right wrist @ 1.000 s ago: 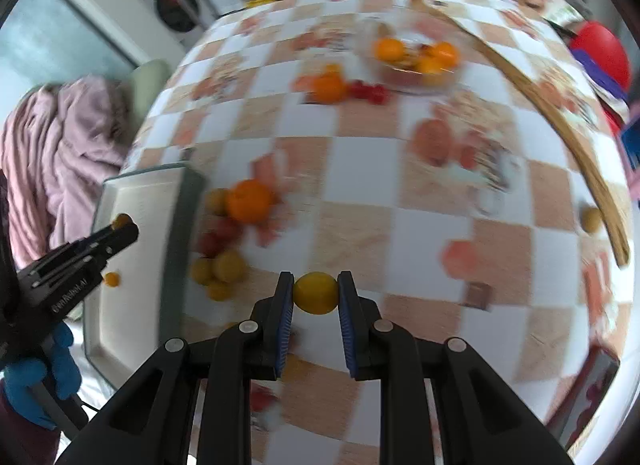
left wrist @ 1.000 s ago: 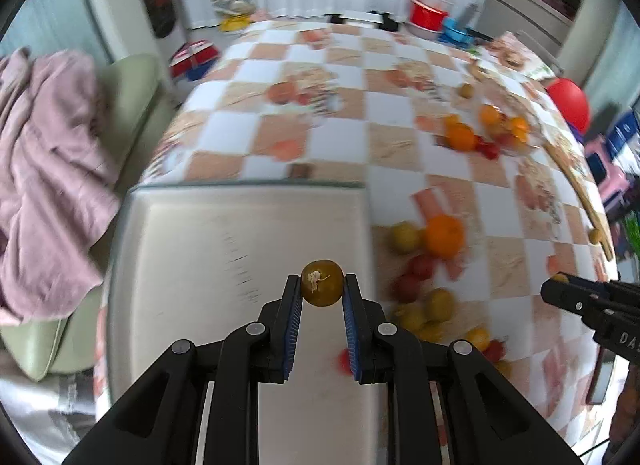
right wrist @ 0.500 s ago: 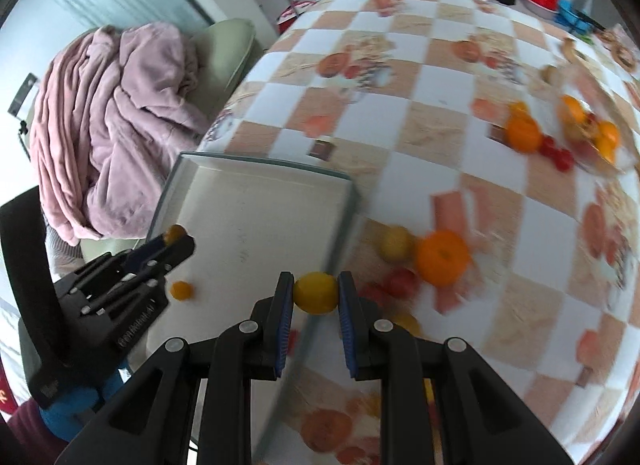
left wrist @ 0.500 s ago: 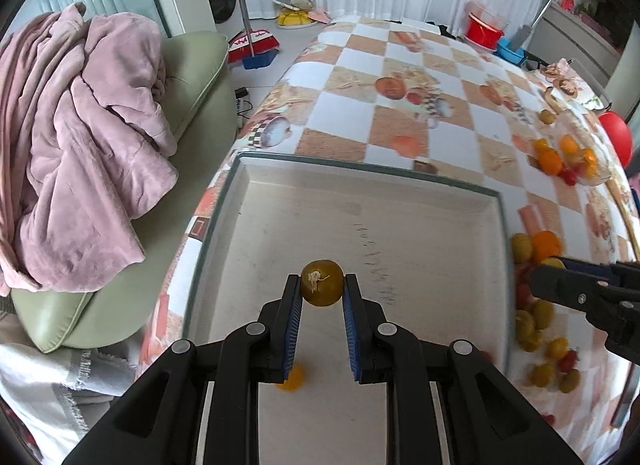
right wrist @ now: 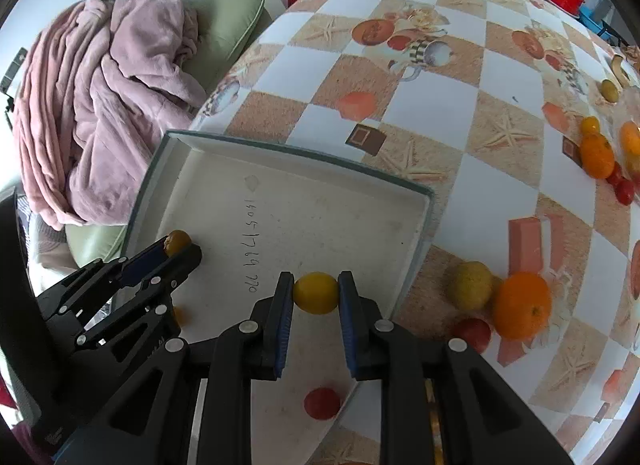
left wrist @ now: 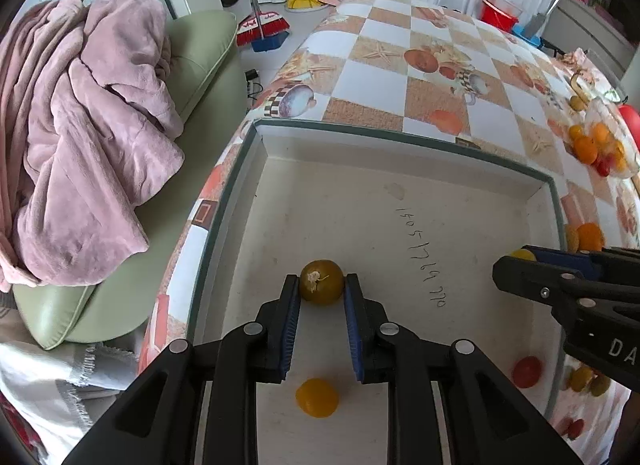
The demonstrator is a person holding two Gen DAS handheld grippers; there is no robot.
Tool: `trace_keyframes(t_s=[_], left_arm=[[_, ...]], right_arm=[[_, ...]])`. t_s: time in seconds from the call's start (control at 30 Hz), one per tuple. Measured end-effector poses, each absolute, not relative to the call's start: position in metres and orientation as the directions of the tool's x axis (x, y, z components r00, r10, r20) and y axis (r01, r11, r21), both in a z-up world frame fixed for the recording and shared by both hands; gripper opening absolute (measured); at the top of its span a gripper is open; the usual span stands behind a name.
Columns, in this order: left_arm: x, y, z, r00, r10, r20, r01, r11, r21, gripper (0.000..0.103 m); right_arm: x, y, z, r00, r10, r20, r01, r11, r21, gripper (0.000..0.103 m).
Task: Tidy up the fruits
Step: 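Carry both yellow fruits to the white tray and open both tools, then grasp a yellow fruit with the right tool near the wooden stick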
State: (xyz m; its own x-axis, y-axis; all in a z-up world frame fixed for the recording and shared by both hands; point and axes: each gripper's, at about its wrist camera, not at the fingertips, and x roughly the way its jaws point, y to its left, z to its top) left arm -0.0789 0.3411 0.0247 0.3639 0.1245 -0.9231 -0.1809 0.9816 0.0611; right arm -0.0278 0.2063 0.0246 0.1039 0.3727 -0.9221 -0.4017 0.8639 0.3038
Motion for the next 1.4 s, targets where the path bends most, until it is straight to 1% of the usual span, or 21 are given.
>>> trace_keyframes(t_s=[0.1,0.13,0.17,0.2,0.23,0.27,0.3,0.37,0.43,0.47,0.5,0.73,0.87,1.23,1.4], left_arm=[[-0.078,0.341,0.025,0.361,0.124,-0.924,-0.176,0.982,0.063,0.024],[-0.078,0.341,0.024,0.360,0.127,-0.924,-0.177,0.982,0.066,0.029],[-0.078,0.342,0.024,0.357,0.141,-0.924,-0.182,0.980,0.079,0.055],[-0.080,0.343,0.025,0.363,0.155,-0.919,-0.192,0.977,0.089,0.068],[-0.083,0.344,0.029,0.388,0.163,-0.907,-0.203,0.975,0.088,0.076],[-0.084,0.345,0.031,0.398,0.162,-0.903,-0.204,0.975,0.085,0.076],[-0.084,0.345,0.031,0.395,0.156,-0.905,-0.200,0.976,0.081,0.076],[-0.084,0.345,0.029,0.381,0.162,-0.910,-0.193,0.977,0.093,0.076],[-0.084,0.345,0.030,0.379,0.165,-0.911,-0.186,0.978,0.100,0.076],[-0.084,0.344,0.032,0.380,0.164,-0.910,-0.184,0.978,0.099,0.076],[-0.084,0.343,0.033,0.381,0.161,-0.910,-0.182,0.978,0.097,0.076],[-0.084,0.318,0.047,0.396,0.154,-0.905,-0.119,0.986,0.116,0.076],[-0.086,0.294,0.057,0.413,0.121,-0.903,-0.062,0.993,0.104,0.076],[-0.105,0.218,0.078,0.429,0.004,-0.903,0.115,0.992,0.059,0.076],[-0.118,0.188,0.078,0.413,-0.038,-0.910,0.180,0.983,0.040,0.076]], right_arm=[[-0.026,0.211,0.019,0.092,0.362,-0.928,-0.407,0.864,0.296,0.025],[-0.026,0.211,0.018,0.092,0.361,-0.928,-0.407,0.864,0.296,0.025],[-0.025,0.211,0.019,0.094,0.365,-0.926,-0.406,0.864,0.299,0.028],[-0.025,0.211,0.020,0.093,0.372,-0.924,-0.404,0.862,0.306,0.035],[-0.024,0.212,0.021,0.092,0.380,-0.921,-0.402,0.860,0.314,0.039],[-0.024,0.213,0.023,0.095,0.386,-0.917,-0.403,0.858,0.319,0.048],[-0.024,0.212,0.025,0.103,0.393,-0.914,-0.404,0.856,0.322,0.053],[-0.023,0.209,0.032,0.117,0.413,-0.903,-0.399,0.852,0.338,0.059],[-0.023,0.203,0.040,0.133,0.437,-0.889,-0.383,0.850,0.361,0.068],[-0.023,0.200,0.045,0.145,0.444,-0.884,-0.377,0.851,0.366,0.074],[-0.024,0.196,0.050,0.160,0.448,-0.879,-0.371,0.853,0.367,0.079],[-0.028,0.156,0.066,0.218,0.429,-0.877,-0.296,0.885,0.360,0.080],[-0.035,0.116,0.068,0.246,0.396,-0.885,-0.230,0.911,0.343,0.080],[-0.077,0.014,0.050,0.234,0.276,-0.932,-0.059,0.961,0.269,0.080],[-0.094,-0.014,0.040,0.213,0.247,-0.945,-0.019,0.968,0.249,0.080]])
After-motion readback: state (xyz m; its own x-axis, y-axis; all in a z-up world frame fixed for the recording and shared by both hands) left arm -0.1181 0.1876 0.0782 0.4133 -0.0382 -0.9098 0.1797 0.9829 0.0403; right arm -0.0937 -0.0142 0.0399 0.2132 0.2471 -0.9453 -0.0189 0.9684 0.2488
